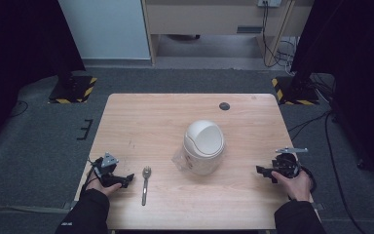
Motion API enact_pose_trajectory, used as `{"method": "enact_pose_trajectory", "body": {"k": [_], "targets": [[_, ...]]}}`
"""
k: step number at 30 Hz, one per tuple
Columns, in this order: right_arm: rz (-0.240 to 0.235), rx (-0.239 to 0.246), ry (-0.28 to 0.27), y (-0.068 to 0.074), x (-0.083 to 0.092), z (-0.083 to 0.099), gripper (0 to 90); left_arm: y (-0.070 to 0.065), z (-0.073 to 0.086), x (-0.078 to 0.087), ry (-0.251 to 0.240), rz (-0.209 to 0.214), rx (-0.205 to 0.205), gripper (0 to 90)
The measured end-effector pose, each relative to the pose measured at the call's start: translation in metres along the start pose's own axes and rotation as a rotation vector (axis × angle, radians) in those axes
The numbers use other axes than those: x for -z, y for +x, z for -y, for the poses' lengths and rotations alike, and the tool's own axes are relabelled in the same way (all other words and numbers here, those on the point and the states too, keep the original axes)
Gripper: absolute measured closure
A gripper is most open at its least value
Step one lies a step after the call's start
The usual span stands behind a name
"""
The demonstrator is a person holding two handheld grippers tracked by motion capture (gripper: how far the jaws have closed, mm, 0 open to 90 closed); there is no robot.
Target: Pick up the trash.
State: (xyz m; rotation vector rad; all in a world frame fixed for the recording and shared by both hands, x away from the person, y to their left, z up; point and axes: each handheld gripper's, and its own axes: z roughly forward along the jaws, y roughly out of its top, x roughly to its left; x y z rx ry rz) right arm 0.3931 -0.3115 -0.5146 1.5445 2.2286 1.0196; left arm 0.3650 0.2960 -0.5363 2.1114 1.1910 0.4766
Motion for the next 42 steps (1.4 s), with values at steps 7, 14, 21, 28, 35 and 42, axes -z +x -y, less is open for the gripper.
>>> {"method": "enact_pose_trajectory", "body": {"k": [7, 14, 21, 28, 35, 42], "targets": [[-0.035, 0.01, -0.23, 0.019, 0.016, -0.016, 22.1, 0.0, 0.0, 0.0, 0.001, 0.0, -0.001, 0.0], [-0.039, 0.009, -0.368, 0.028, 0.037, -0.031, 22.0, -0.001, 0.0, 0.0, 0.001, -0.003, 0.001, 0.0], [-0.04, 0.028, -0.44, 0.033, 0.06, -0.043, 20.1, -0.001, 0.0, 0.0, 0.001, -0.005, 0.001, 0.0], [-0.057, 0.07, -0.499, 0.047, 0.074, -0.059, 18.0, -0.001, 0.0, 0.0, 0.001, -0.006, 0.001, 0.0], [-0.088, 0.098, -0.552, 0.062, 0.085, -0.076, 17.2, -0.002, 0.0, 0.0, 0.001, -0.008, 0.003, 0.0], [-0.108, 0.118, -0.582, 0.075, 0.089, -0.087, 16.1, -0.002, 0.0, 0.0, 0.001, -0.009, 0.005, 0.0]]}}
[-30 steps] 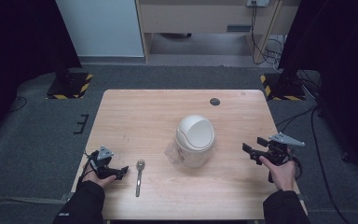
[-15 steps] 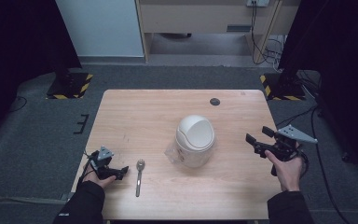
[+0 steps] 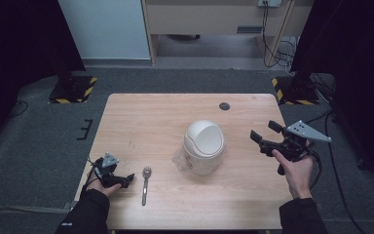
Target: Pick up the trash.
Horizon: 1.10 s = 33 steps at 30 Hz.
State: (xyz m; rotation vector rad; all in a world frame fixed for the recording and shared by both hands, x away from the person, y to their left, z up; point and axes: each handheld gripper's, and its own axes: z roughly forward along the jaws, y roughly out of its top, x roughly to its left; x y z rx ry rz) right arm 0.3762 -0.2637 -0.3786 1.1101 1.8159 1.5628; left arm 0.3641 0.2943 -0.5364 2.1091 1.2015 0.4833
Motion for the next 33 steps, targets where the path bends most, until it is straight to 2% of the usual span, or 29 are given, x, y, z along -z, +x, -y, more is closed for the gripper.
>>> {"method": "enact_pose_trajectory", "body": {"k": [8, 12, 16, 17, 19, 22, 27, 30, 31, 33], "targets": [[-0.033, 0.029, 0.007, 0.018, -0.018, -0.005, 14.7, 0.0, 0.0, 0.0, 0.0, -0.001, 0.001, 0.0], [-0.04, 0.063, 0.03, 0.028, -0.038, -0.005, 14.6, 0.0, 0.0, 0.0, 0.0, -0.001, 0.001, 0.0], [-0.049, 0.063, 0.04, 0.033, -0.049, -0.003, 14.0, 0.0, 0.0, 0.0, 0.0, -0.001, 0.001, 0.0], [-0.052, 0.07, 0.057, 0.037, -0.057, 0.001, 14.0, 0.0, 0.0, 0.0, 0.0, -0.001, 0.002, 0.0], [-0.056, 0.075, 0.066, 0.038, -0.059, 0.002, 14.1, 0.0, 0.0, 0.0, 0.0, -0.001, 0.002, 0.0], [-0.084, 0.094, 0.087, 0.048, -0.071, 0.008, 14.1, 0.0, 0.0, 0.0, 0.0, -0.001, 0.002, 0.0], [-0.095, 0.102, 0.089, 0.058, -0.084, 0.016, 14.2, -0.001, 0.0, 0.0, 0.0, -0.002, 0.002, 0.0], [-0.094, 0.115, 0.11, 0.061, -0.089, 0.022, 14.3, -0.001, 0.0, 0.0, 0.0, -0.002, 0.002, 0.0], [-0.089, 0.139, 0.152, 0.063, -0.093, 0.029, 13.5, -0.001, 0.0, 0.0, 0.0, -0.001, 0.002, 0.0], [-0.085, 0.164, 0.19, 0.065, -0.097, 0.034, 13.2, -0.001, 0.0, 0.0, 0.0, -0.001, 0.002, 0.0]]}}
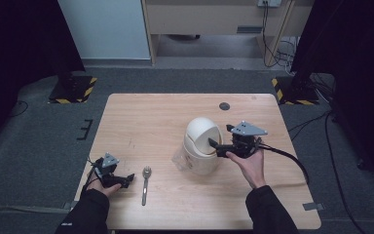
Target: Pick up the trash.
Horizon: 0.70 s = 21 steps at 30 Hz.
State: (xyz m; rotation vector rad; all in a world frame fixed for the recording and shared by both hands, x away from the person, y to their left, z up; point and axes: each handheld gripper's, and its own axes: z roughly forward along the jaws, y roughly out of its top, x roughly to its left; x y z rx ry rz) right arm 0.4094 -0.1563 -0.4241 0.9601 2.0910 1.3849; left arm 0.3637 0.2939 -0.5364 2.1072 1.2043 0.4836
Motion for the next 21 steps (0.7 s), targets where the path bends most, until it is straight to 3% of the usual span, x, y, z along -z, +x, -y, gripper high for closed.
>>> {"method": "enact_pose_trajectory", "body": {"k": [4, 10, 12, 21], "targets": [[-0.026, -0.004, 0.019, 0.005, -0.007, 0.007, 14.1, 0.0, 0.0, 0.0, 0.001, -0.001, 0.0, 0.0], [-0.001, -0.033, 0.01, -0.003, -0.006, 0.011, 14.1, 0.0, 0.0, 0.0, 0.001, -0.001, 0.0, 0.0], [0.011, -0.014, 0.033, -0.004, -0.007, 0.013, 13.7, 0.0, 0.0, 0.0, 0.0, -0.001, 0.0, 0.0], [0.0, -0.028, 0.059, -0.002, -0.018, 0.016, 13.6, 0.0, 0.0, 0.0, 0.001, 0.0, 0.0, 0.0]]}}
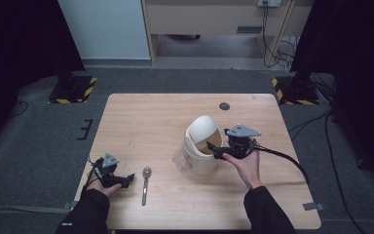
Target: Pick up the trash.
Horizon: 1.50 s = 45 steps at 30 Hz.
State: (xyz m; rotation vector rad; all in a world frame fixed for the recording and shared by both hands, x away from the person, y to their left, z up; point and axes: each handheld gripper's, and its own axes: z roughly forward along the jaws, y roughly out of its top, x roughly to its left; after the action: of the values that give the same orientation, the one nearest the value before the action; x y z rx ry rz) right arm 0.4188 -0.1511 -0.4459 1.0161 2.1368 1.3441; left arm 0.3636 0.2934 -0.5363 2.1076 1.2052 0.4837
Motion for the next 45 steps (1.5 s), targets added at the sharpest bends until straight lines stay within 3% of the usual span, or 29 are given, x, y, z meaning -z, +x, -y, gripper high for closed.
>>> {"method": "enact_pose_trajectory", "body": {"k": [4, 13, 16, 18, 22, 24, 25, 30, 34, 36, 39, 45], "targets": [[-0.005, 0.001, 0.002, 0.001, 0.0, 0.001, 14.2, 0.0, 0.0, 0.0, 0.0, 0.001, 0.0, 0.0], [0.003, -0.033, -0.103, -0.009, 0.034, -0.014, 14.4, 0.001, -0.004, 0.004, 0.038, 0.01, 0.0, 4.7], [0.019, -0.041, -0.14, -0.015, 0.054, -0.016, 15.0, 0.002, -0.006, 0.007, 0.045, 0.012, 0.057, 10.7], [0.029, -0.067, -0.155, -0.021, 0.063, -0.012, 15.0, 0.002, -0.008, 0.009, 0.041, 0.02, 0.075, 13.4], [0.076, -0.094, -0.129, -0.036, 0.076, 0.003, 15.1, 0.0, -0.012, 0.013, 0.012, 0.019, 0.076, 16.5], [0.085, -0.104, -0.121, -0.039, 0.079, 0.008, 15.1, -0.004, -0.015, 0.017, -0.024, 0.024, 0.076, 17.4], [0.109, -0.112, -0.097, -0.046, 0.086, 0.02, 15.5, -0.009, -0.018, 0.02, -0.054, 0.035, 0.077, 19.3], [0.137, -0.149, -0.071, -0.056, 0.094, 0.04, 16.1, -0.024, -0.022, 0.024, -0.075, 0.063, 0.087, 26.2], [0.161, -0.149, 0.0, -0.06, 0.097, 0.063, 18.1, -0.048, -0.025, 0.027, -0.042, 0.1, 0.07, 30.3], [0.165, -0.156, 0.009, -0.059, 0.096, 0.066, 18.3, -0.051, -0.025, 0.026, -0.04, 0.103, 0.065, 32.5], [0.171, -0.141, 0.057, -0.059, 0.09, 0.073, 20.1, -0.065, -0.026, 0.021, 0.009, 0.109, 0.056, 34.8], [0.173, -0.123, 0.061, -0.057, 0.088, 0.072, 20.6, -0.076, -0.024, 0.012, 0.077, 0.091, 0.059, 38.9]]}}
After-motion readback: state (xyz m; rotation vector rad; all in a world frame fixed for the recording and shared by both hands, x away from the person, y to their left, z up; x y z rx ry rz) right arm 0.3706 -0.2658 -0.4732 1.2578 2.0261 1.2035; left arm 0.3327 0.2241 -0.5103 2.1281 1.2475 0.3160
